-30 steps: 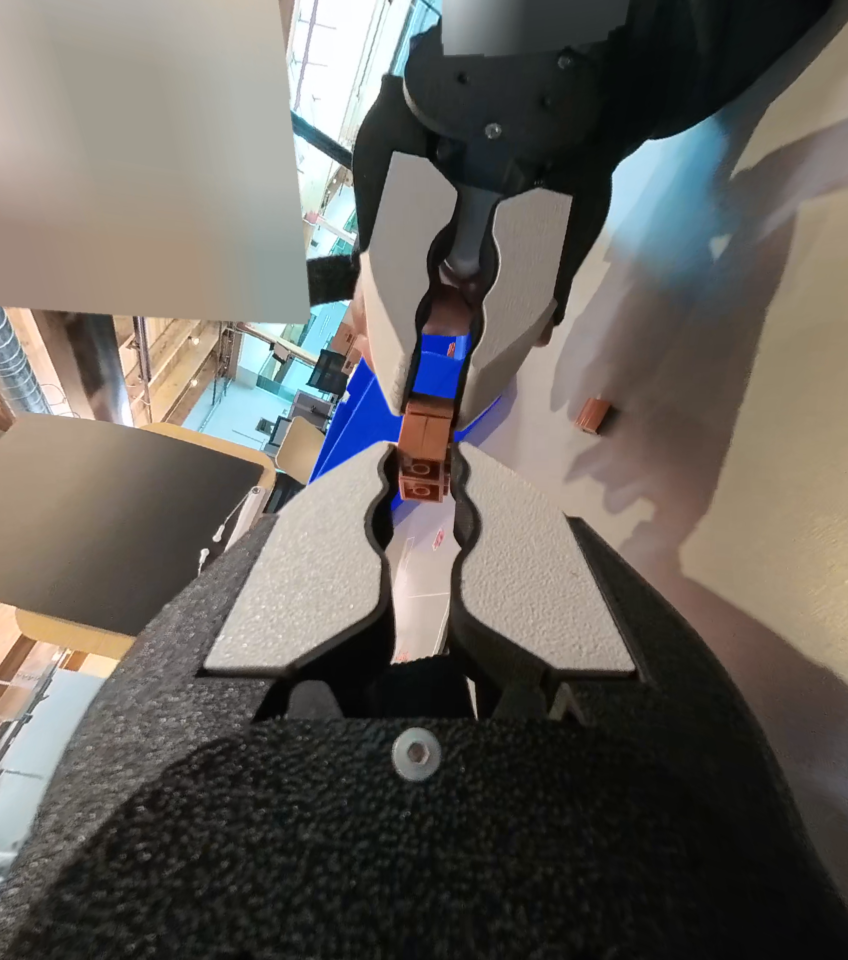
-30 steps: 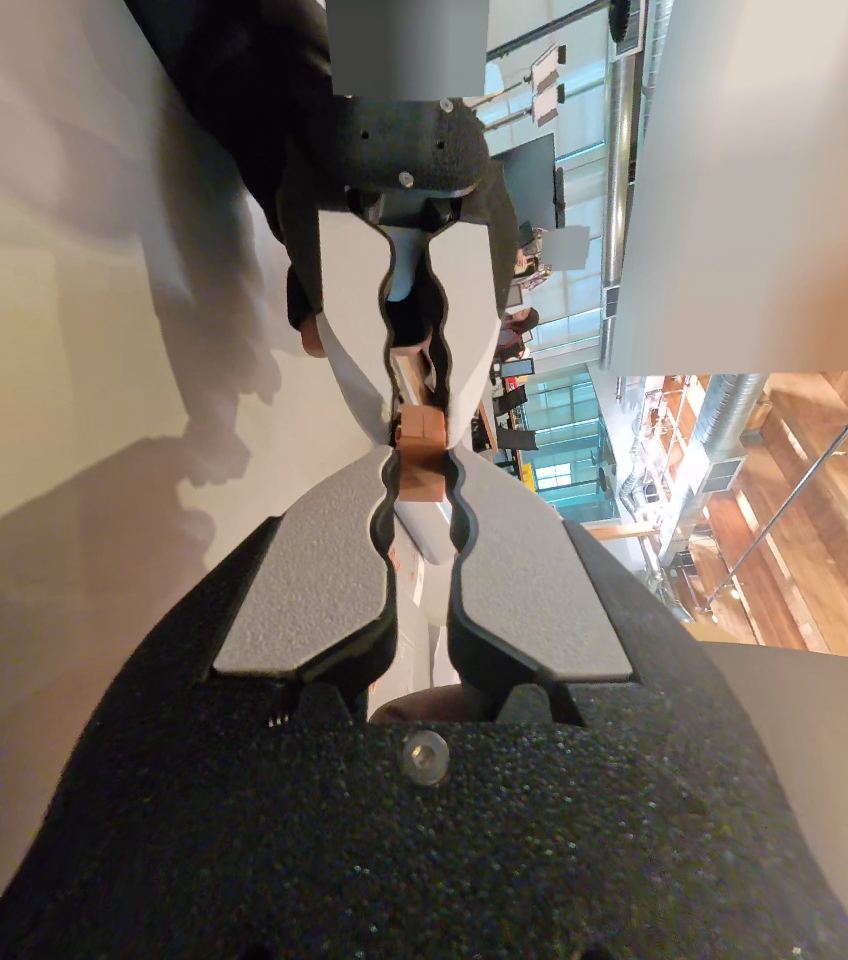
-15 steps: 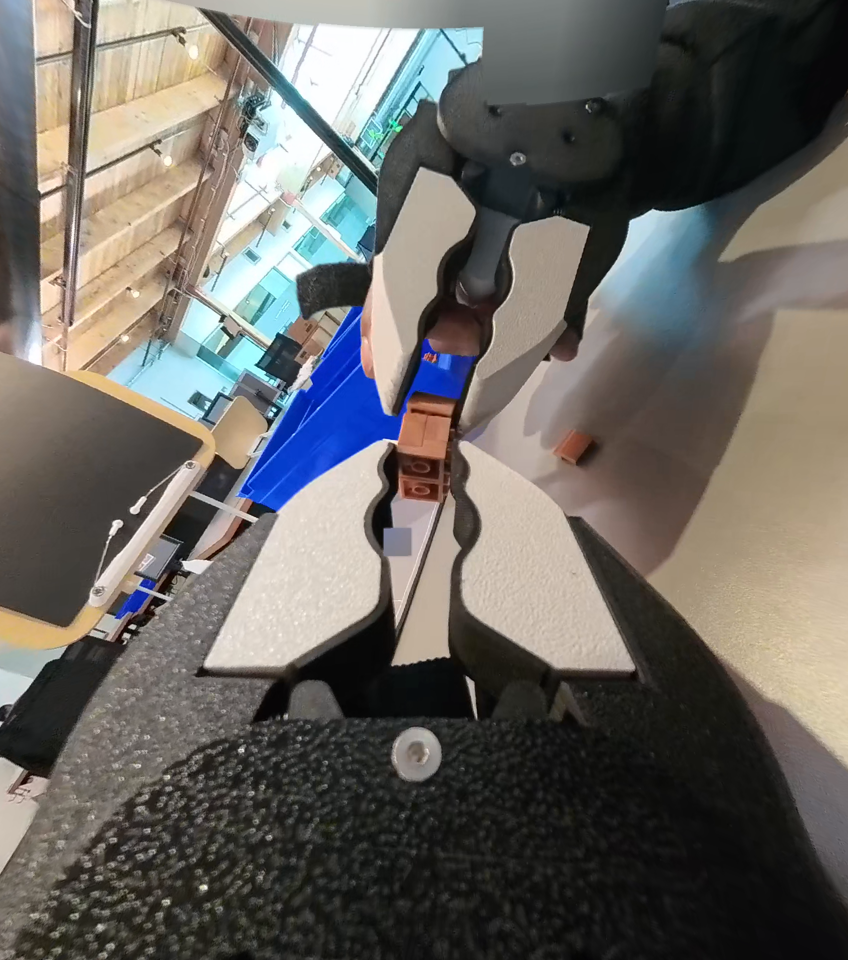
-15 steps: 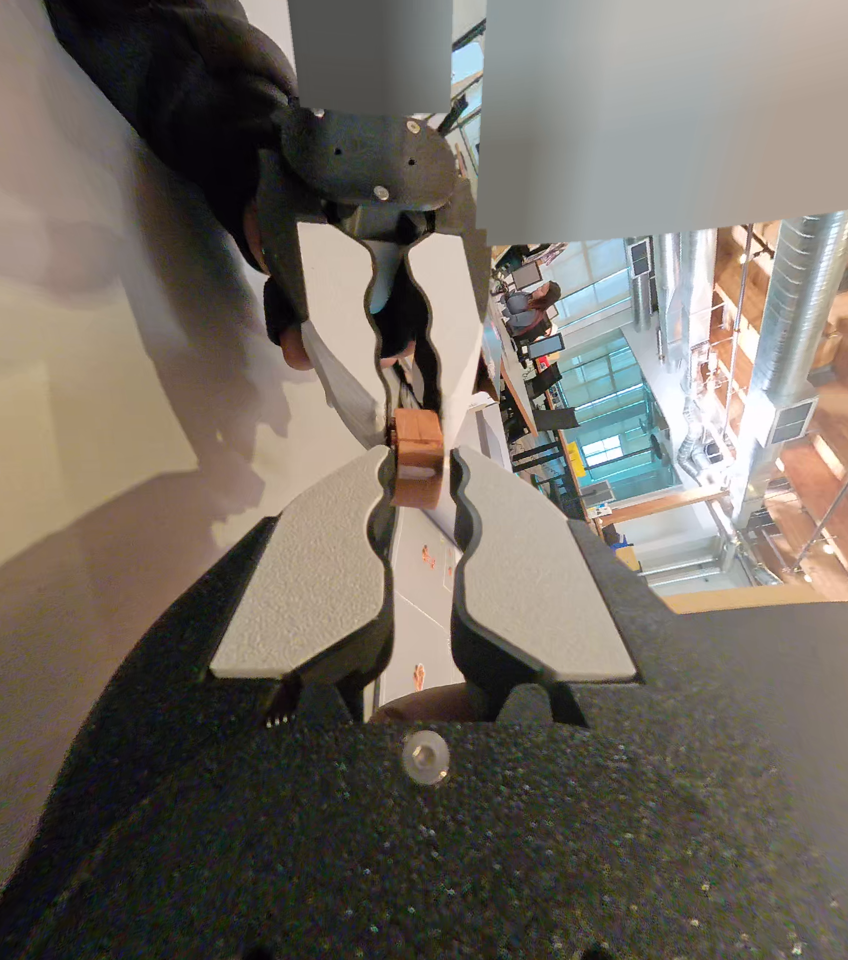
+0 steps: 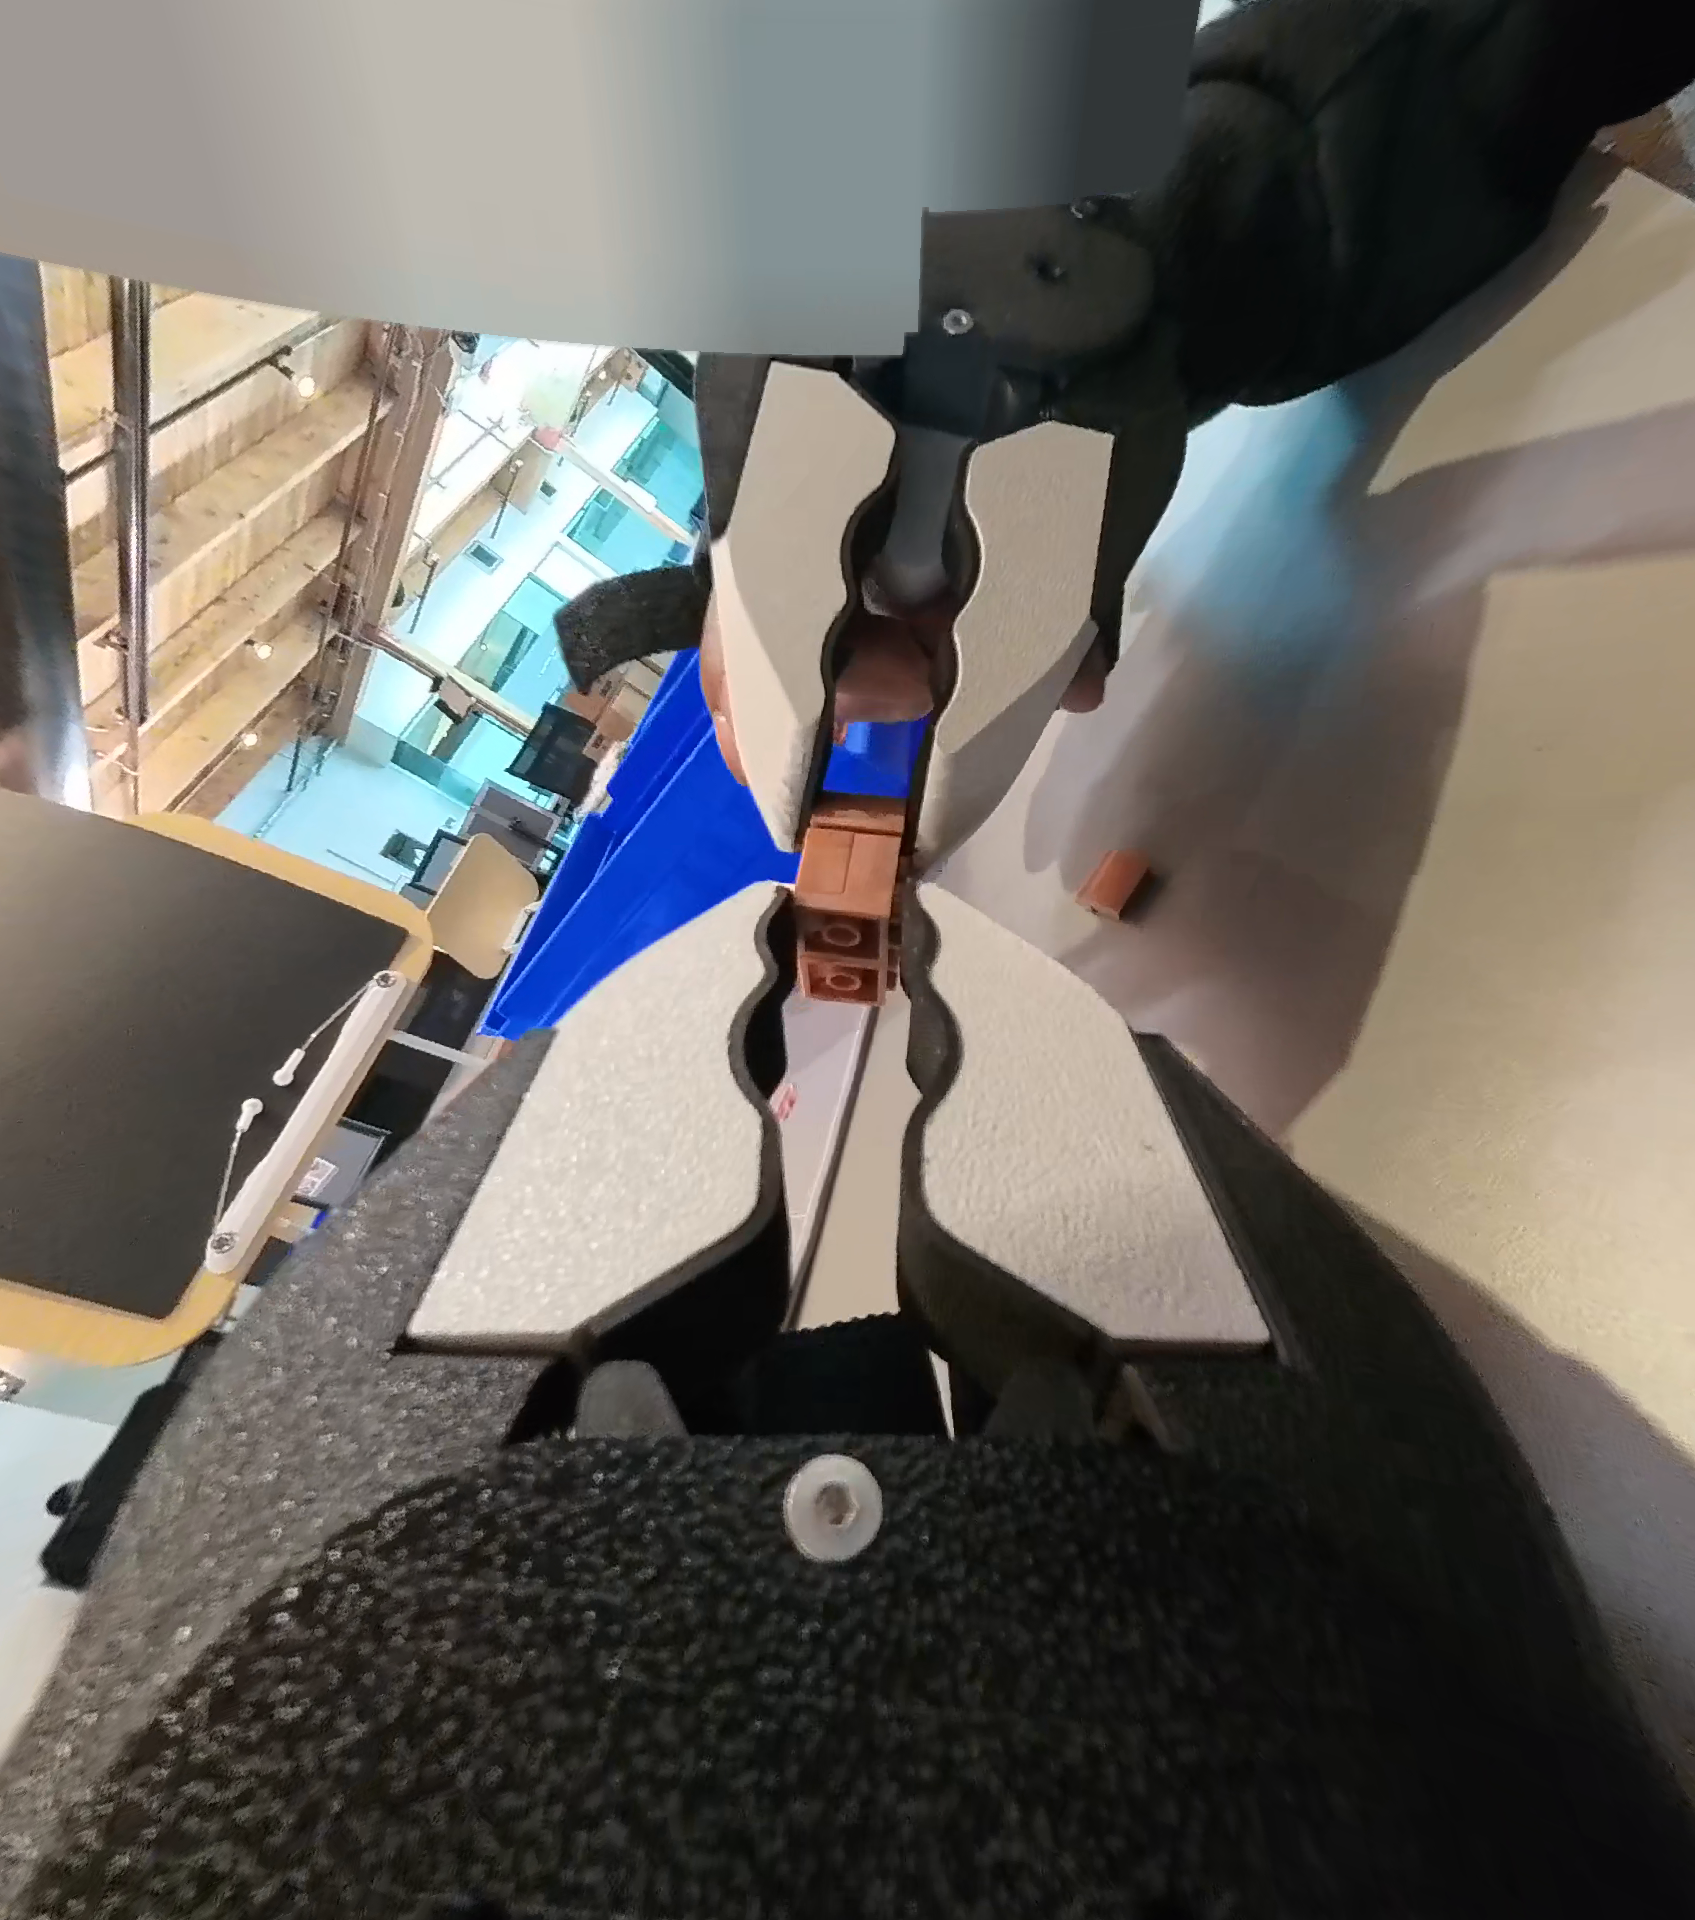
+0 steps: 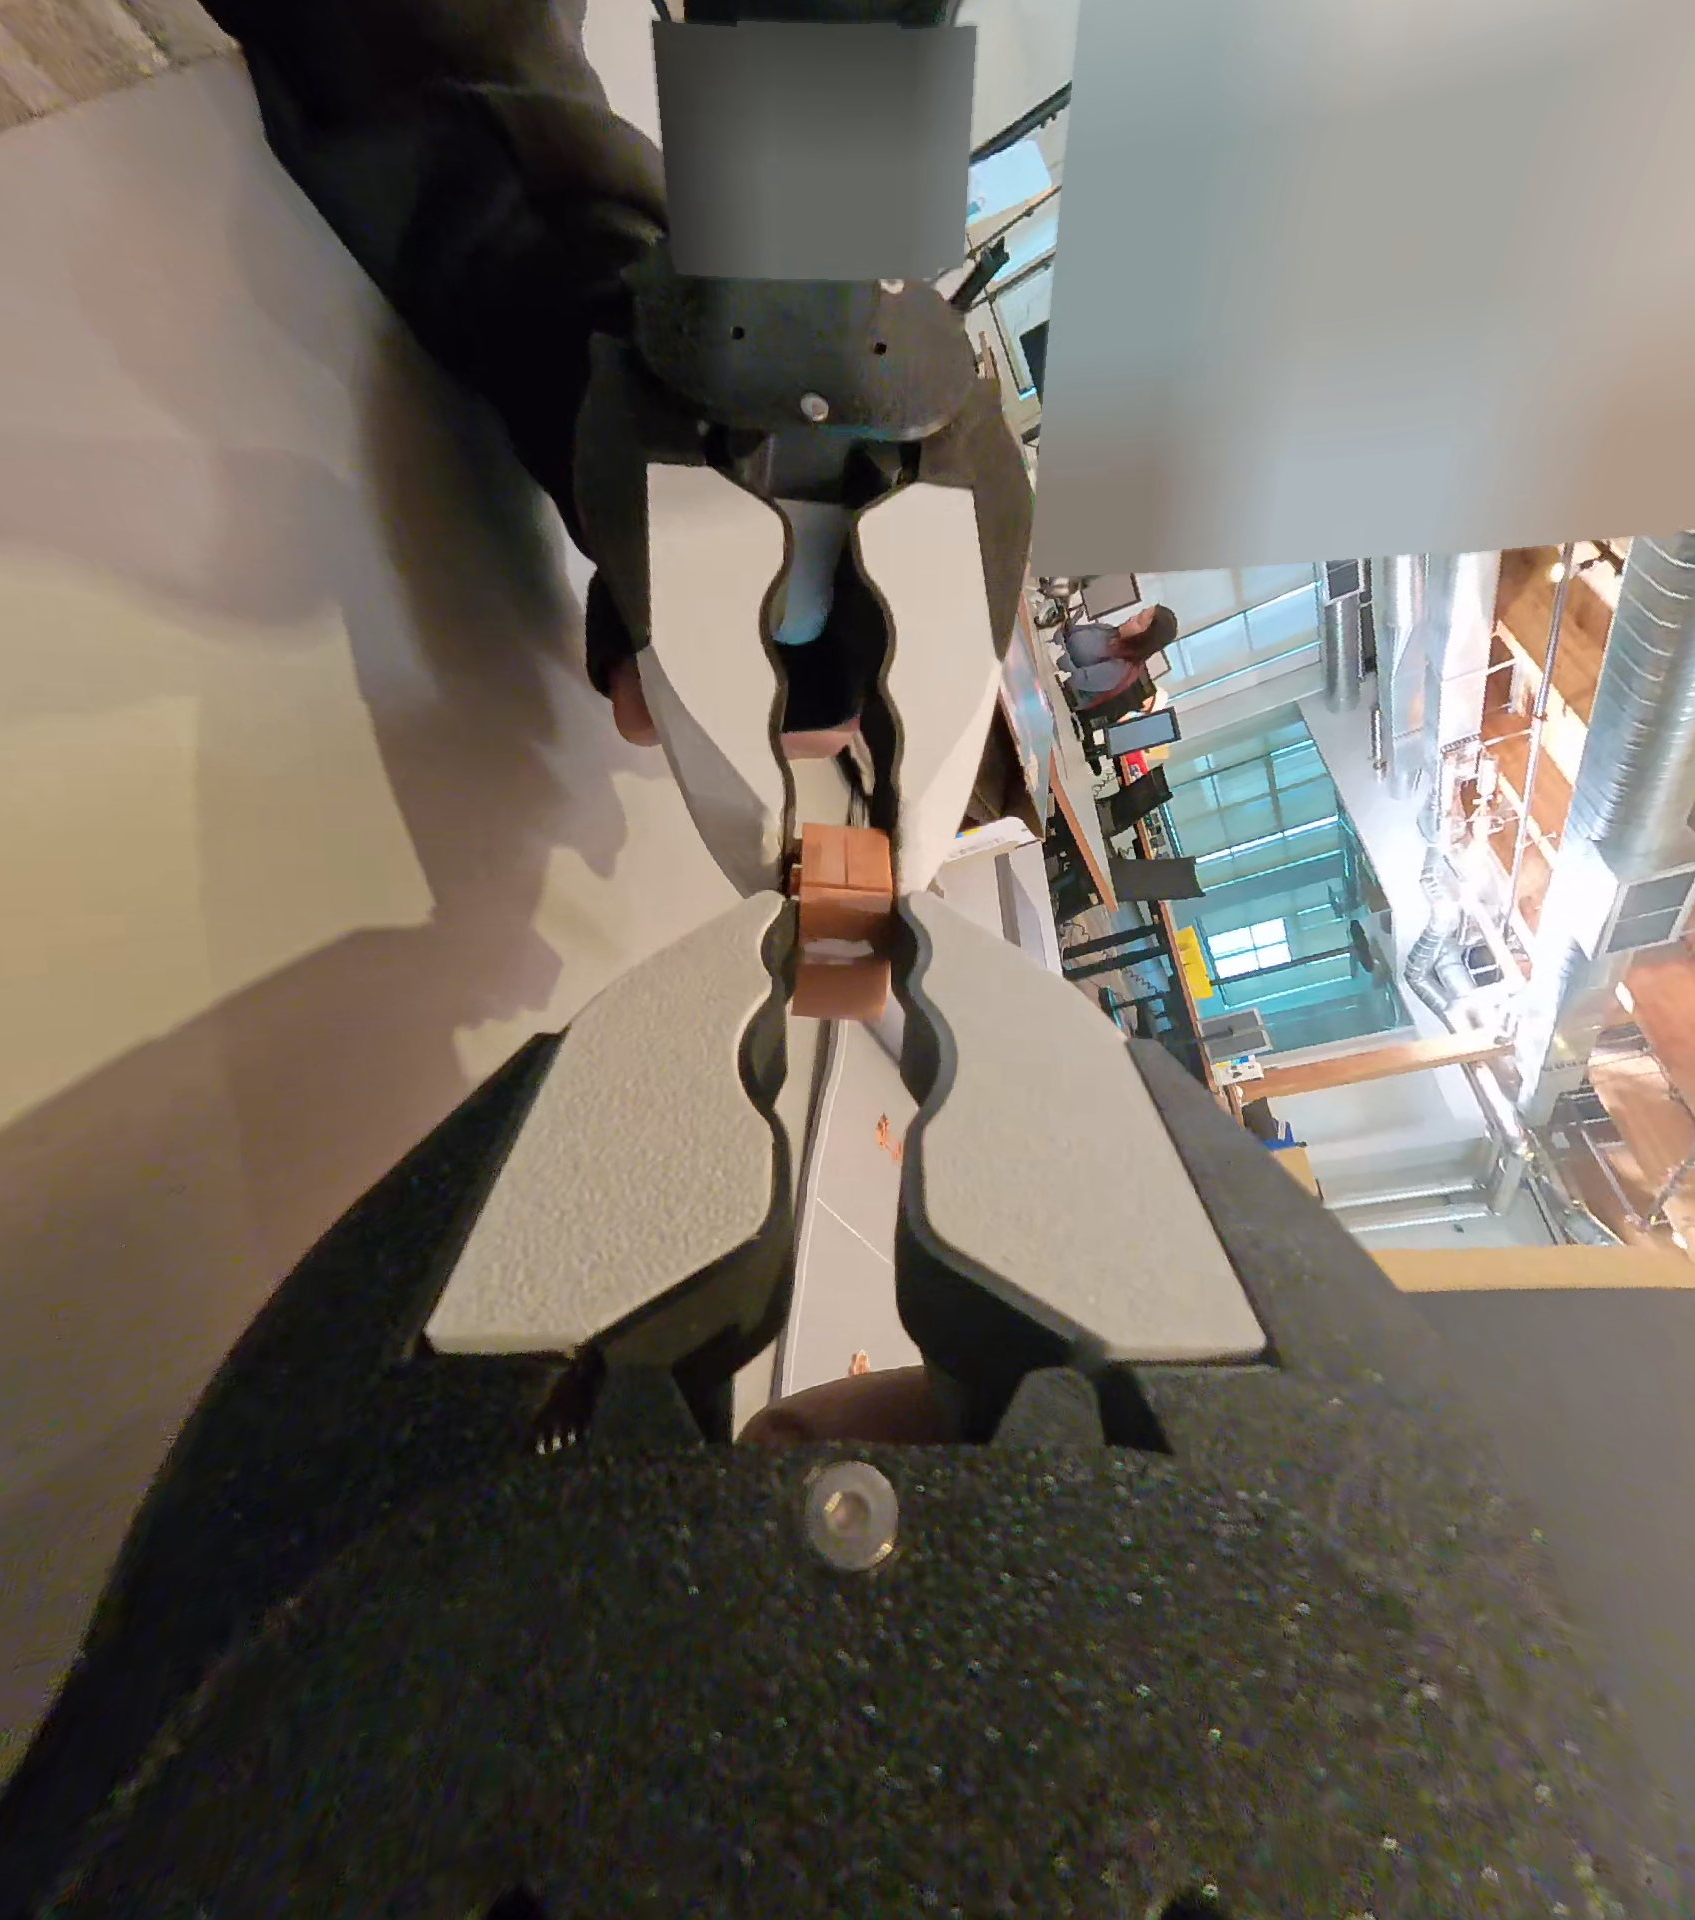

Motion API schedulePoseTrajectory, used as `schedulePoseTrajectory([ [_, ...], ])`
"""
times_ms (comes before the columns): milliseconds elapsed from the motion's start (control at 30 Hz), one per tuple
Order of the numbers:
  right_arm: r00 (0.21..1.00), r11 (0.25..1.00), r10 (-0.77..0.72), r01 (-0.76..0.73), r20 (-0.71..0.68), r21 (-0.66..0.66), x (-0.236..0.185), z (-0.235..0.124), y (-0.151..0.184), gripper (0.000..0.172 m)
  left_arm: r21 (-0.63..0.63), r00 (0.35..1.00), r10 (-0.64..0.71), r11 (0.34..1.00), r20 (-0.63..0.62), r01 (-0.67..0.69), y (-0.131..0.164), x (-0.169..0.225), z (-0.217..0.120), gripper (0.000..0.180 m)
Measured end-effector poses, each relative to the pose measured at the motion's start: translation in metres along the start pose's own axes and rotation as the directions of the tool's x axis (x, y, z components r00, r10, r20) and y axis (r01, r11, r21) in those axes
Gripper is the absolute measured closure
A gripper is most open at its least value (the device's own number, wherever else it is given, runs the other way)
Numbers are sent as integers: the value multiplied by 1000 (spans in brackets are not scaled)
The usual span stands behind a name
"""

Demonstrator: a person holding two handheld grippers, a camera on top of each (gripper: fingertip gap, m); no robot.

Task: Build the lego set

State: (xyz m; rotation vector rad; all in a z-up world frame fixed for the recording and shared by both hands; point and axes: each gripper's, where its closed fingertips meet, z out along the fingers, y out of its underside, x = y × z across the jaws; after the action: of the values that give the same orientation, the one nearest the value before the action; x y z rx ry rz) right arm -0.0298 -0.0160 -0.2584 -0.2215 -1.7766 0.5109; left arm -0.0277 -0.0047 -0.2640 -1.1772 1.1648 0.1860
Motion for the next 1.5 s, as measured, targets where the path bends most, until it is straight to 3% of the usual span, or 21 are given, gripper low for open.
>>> schedulePoseTrajectory([
  [767,996,996,58,-63,66,69,-2,-5,-10,155,37,1000,-7,999,-13,7,-10,5,0,162],
  [1300,997,995,80,-80,3,51,7,-3,-5,155,35,997,-82,996,12,81,-7,-3,2,162],
  [1333,997,996,79,-78,-11,46,9,-3,-5,154,30,996,-82,996,21,81,-7,-5,3,162],
  [1400,996,995,89,-88,-22,43,12,-4,-4,136,20,996,-77,997,40,76,-5,-7,3,162],
  [1500,995,994,100,-99,-13,39,14,-7,-3,130,7,996,-59,998,63,58,-2,-10,2,162],
])
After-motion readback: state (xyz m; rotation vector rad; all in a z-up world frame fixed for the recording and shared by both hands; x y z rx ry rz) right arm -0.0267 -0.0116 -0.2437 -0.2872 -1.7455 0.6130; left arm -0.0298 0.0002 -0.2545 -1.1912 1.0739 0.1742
